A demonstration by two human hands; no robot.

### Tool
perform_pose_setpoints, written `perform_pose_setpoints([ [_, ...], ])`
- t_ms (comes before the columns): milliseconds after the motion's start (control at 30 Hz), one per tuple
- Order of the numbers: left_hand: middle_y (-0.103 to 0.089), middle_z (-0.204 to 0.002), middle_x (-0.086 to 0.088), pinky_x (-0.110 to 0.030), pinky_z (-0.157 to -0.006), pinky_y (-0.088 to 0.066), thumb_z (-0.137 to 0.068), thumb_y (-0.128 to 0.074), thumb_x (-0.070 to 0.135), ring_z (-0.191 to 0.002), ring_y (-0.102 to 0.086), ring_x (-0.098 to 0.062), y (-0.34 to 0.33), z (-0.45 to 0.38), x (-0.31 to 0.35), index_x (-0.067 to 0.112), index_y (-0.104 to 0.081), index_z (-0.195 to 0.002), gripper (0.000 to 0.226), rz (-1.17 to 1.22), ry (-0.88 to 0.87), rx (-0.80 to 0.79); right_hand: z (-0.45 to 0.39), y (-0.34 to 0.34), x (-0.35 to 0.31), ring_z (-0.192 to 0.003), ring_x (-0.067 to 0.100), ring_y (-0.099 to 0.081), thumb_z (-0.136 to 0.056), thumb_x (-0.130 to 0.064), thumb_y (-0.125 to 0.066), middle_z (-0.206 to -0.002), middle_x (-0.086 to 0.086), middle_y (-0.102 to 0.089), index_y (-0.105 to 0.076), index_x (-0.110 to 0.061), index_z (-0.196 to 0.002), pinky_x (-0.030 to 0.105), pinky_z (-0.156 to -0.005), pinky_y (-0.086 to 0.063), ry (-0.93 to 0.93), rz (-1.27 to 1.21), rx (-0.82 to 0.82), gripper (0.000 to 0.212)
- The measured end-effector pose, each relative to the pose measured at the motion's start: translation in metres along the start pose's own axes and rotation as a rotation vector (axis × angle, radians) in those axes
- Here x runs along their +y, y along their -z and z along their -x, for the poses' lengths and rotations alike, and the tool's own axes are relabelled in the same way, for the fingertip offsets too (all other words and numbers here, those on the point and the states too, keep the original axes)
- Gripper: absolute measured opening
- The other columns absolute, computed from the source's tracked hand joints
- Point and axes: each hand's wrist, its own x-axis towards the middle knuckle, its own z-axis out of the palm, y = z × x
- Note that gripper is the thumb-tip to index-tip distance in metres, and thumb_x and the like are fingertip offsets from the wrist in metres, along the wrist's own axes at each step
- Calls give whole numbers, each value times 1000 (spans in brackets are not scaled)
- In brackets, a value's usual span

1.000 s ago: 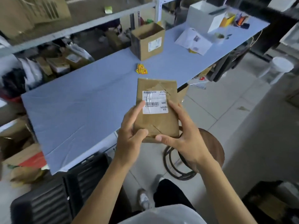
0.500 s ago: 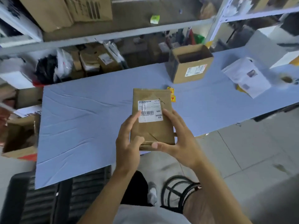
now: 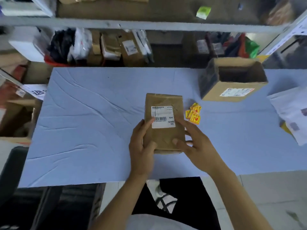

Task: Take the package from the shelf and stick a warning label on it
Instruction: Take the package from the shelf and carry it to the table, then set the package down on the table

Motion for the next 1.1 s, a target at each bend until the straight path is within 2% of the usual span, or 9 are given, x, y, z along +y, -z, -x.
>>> perform_pose_setpoints([
  [233, -56, -145, -6, -42, -109, -50, -73, -42, -7, -138, -51, -22, -29, -16, -80, 20, -61, -133, 68, 108, 39, 177, -60, -16, 86, -123, 0, -51, -85, -36, -67, -138, -19, -46, -40, -49, -138, 42, -91, -56, 84, 25, -136, 60],
  [367, -61, -142, -4, -26, -100, -54, -70, -41, -9, -132, -57, -14, -38, -20, -114, 14, -61, -134, 71, 119, 2, 215, -77, -24, 126, -115, 3, -57, -77, -51, -66, -133, -18, -47, -43, -48, -135, 34, -89, -56, 196, 54, -131, 62],
  [500, -67, -132, 9, -15, -87, -54, -66, -38, -7, -120, -63, -2, -34, -16, -136, 13, -63, -131, 72, 32, -79, 144, -63, -38, 157, -104, 3, -61, -74, -62, -61, -127, -16, -44, -46, -49, -134, 24, -85, -57, 300, 65, -14, 63],
  [633, -69, -129, 17, -21, -99, -52, -65, -43, 3, -121, -62, 0, -15, -25, -157, 20, -66, -129, 70, -112, -95, -41, -45, -58, 191, -95, 1, -61, -74, -61, -61, -113, -12, -44, -47, -55, -130, 13, -79, -52, 357, 37, 76, 58],
  [733, -66, -132, 9, -33, -107, -49, -69, -51, 9, -113, -65, -3, -2, -26, -154, 22, -63, -132, 65, -202, -146, -87, -49, -52, 212, -104, 1, -55, -74, -54, -68, -119, -4, -45, -54, -48, -128, 18, -93, -49, 449, 45, 100, 56],
  [833, -35, -156, 0, -34, -118, -34, -72, -67, 48, -141, -39, -17, -14, 7, -160, 41, -45, -143, 75, -475, -271, 104, -67, -31, 216, -139, 12, -24, -72, -48, -79, -153, 5, -21, -51, -41, -135, 27, -115, -25, 462, 227, 109, 69],
  [933, 15, -163, 3, -35, -115, -25, -61, -83, 58, -154, 3, -27, -57, 44, -179, 50, -24, -150, 107, -674, -268, 145, -79, -22, 201, -149, 22, -13, -69, -43, -83, -162, 10, -9, -46, -38, -139, 22, -115, -17, 444, 256, 4, 80],
  [1033, 14, -165, -10, -51, -119, -30, -69, -77, 56, -153, 3, -38, -67, 31, -193, 40, -28, -152, 98, -716, -315, 229, -80, -33, 199, -108, -1, -51, -71, -32, -84, -138, 12, -46, -48, -30, -135, -5, -86, -30, 476, 141, 10, 74],
  [1100, 1, -169, -8, -40, -121, -30, -76, -76, 43, -154, -17, -32, -48, 8, -194, 35, -34, -152, 87, -648, -376, 207, -81, -40, 209, -91, 1, -56, -76, -30, -79, -124, 10, -53, -48, -37, -133, 9, -81, -43, 485, 147, 129, 65],
])
